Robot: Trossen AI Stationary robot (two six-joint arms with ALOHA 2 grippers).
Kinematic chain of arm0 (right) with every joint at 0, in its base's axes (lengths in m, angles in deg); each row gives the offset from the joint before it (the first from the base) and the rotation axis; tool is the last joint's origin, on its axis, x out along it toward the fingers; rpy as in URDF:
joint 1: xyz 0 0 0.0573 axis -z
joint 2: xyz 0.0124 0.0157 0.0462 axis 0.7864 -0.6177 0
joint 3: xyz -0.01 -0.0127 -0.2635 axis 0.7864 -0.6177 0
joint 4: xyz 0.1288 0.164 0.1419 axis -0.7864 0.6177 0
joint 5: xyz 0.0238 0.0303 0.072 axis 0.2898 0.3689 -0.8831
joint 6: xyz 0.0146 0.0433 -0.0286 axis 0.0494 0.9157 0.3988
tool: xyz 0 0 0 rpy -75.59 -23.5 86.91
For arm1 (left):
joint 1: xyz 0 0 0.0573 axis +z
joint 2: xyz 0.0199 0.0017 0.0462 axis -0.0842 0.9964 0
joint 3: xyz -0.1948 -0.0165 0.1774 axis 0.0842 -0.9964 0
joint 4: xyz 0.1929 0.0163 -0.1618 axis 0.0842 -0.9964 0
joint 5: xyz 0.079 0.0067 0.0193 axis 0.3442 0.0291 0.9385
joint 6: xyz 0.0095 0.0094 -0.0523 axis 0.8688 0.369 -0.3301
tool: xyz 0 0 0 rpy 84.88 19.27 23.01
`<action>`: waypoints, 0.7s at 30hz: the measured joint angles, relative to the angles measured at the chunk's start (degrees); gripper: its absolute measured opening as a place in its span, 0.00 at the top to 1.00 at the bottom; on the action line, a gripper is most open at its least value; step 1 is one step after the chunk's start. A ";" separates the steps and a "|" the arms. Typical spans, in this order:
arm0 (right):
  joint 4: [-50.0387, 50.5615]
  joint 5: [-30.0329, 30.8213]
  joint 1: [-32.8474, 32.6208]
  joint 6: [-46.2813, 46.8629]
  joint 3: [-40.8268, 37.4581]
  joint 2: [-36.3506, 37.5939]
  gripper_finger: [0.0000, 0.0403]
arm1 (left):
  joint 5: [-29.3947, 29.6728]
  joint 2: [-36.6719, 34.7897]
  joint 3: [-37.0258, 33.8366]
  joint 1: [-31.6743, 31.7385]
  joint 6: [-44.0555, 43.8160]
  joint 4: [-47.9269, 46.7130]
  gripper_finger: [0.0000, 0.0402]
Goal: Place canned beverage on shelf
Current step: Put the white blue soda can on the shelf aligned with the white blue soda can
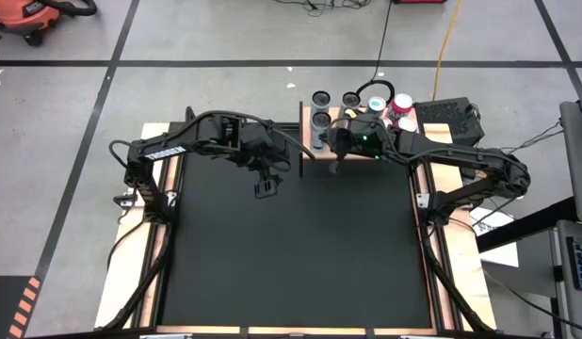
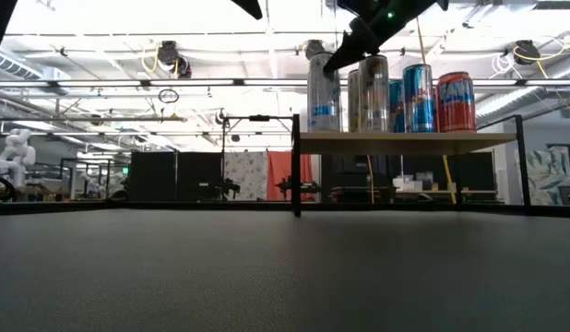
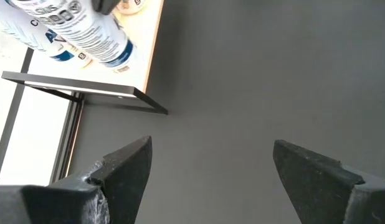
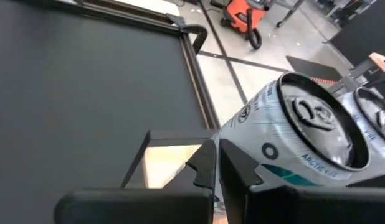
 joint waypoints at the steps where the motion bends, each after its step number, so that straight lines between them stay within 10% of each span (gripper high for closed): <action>1: -0.54 0.05 0.00 0.00 0.00 -0.13 1.00 | 0.00 0.00 0.00 0.00 -0.01 -0.01 0.17; 21: -2.41 0.76 -0.68 -2.16 -0.01 6.73 1.00 | 0.00 0.00 0.00 -0.01 -0.02 -0.04 0.17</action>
